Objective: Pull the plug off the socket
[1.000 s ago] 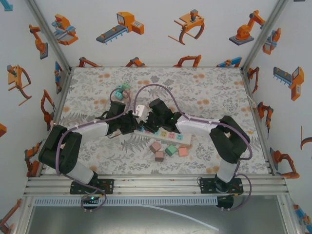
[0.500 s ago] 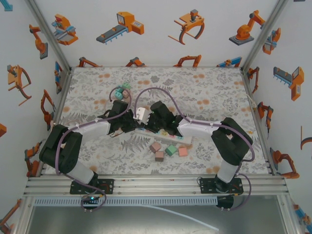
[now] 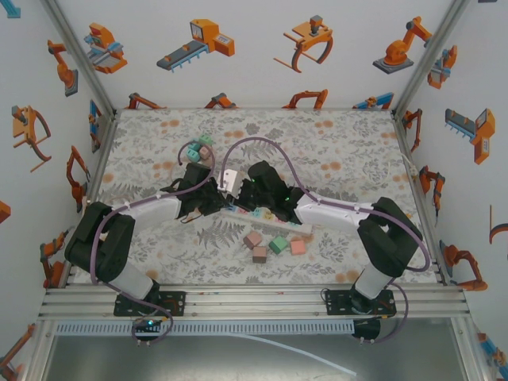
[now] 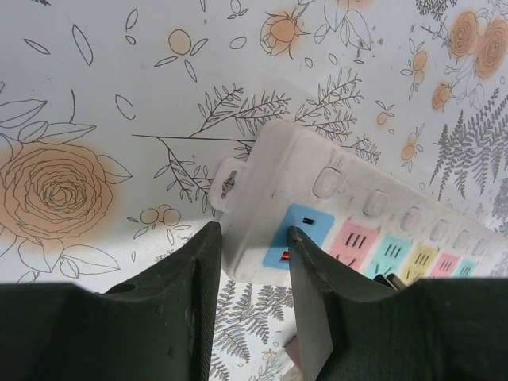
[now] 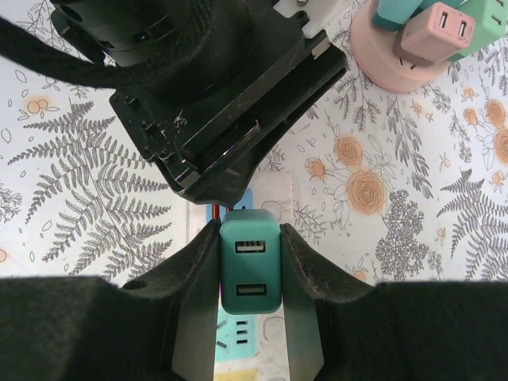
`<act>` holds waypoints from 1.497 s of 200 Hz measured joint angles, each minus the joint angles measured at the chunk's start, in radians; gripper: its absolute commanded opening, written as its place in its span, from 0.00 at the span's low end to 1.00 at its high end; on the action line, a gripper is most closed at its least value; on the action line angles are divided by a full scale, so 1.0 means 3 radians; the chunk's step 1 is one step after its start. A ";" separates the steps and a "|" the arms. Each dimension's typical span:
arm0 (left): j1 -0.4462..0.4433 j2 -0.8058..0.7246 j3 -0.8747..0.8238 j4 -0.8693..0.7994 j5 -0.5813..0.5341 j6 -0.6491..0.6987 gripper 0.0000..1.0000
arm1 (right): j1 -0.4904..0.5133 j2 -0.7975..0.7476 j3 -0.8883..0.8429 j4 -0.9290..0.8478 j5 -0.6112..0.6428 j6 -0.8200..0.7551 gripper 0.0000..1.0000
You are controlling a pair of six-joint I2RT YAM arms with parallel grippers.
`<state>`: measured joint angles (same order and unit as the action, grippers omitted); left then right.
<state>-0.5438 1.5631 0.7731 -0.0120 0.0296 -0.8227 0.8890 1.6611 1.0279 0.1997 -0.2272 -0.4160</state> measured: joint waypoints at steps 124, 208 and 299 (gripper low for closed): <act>0.0013 -0.1484 -0.0064 -0.0313 -0.0155 0.0974 0.75 | -0.0434 -0.1516 -0.0721 0.0520 -0.0102 0.1867 0.10; -0.0141 -0.2781 -0.0141 -0.1190 0.1633 0.3613 0.87 | -0.0652 -0.3019 -0.1742 -0.0647 -0.0484 0.3145 0.08; -0.0242 -0.3136 -0.0273 -0.2057 0.2556 0.5269 0.97 | -0.0211 -0.2777 -0.2524 -0.0882 -0.0230 0.3512 0.12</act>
<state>-0.6163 0.6224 0.6910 -0.6292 0.7963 0.7582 0.8257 0.8280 0.2707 -0.0650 -0.2962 0.6376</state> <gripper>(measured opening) 0.949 0.330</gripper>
